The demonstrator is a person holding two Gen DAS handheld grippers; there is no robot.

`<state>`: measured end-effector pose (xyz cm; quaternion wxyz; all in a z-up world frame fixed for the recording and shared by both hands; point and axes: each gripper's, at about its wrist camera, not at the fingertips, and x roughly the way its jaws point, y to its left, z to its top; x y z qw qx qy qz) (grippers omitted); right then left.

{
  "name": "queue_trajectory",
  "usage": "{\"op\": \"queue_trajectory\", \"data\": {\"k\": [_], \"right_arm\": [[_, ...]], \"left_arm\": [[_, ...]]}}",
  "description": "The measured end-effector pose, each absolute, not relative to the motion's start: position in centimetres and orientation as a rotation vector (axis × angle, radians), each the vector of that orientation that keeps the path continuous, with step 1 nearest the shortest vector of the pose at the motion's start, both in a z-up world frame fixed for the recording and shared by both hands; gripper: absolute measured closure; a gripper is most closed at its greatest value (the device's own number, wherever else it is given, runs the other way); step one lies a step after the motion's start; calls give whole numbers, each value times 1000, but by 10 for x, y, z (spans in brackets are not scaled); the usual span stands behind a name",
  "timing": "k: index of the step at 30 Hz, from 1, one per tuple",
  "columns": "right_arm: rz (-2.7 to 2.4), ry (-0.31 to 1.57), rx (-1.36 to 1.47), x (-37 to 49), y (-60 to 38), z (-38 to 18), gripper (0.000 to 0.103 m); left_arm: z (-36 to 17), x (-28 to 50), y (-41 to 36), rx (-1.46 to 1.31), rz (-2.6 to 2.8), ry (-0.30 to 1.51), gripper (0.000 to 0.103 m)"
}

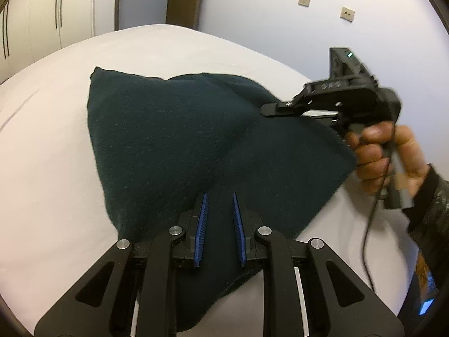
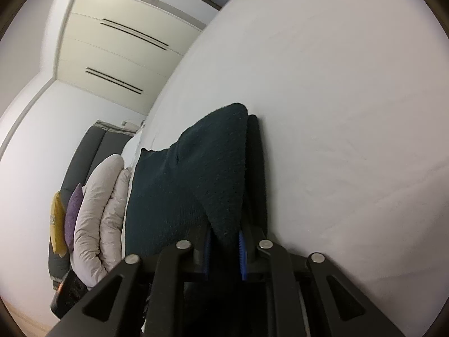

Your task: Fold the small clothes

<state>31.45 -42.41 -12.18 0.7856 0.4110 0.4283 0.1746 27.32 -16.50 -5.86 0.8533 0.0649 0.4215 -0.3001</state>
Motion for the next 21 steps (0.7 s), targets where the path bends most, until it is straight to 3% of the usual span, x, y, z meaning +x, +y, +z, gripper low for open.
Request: {"op": "queue_trajectory", "data": {"k": [2, 4, 7, 8, 10, 13, 21], "right_arm": [[396, 956, 895, 310, -416, -112, 67], [423, 959, 859, 300, -406, -98, 42], [439, 998, 754, 281, -386, -85, 38], [442, 1027, 716, 276, -380, -87, 42], [427, 1065, 674, 273, -373, -93, 83], [398, 1062, 705, 269, -384, -103, 93], [386, 1007, 810, 252, -416, -122, 95]], "left_arm": [[-66, 280, -165, 114, -619, 924, 85], [-68, 285, -164, 90, -622, 931, 85], [-69, 292, -167, 89, -616, 928, 85], [-69, 294, -168, 90, -613, 929, 85], [-68, 295, -169, 87, -610, 933, 85], [-71, 282, -171, 73, -617, 926, 85], [-77, 266, -166, 100, -623, 913, 85]]}}
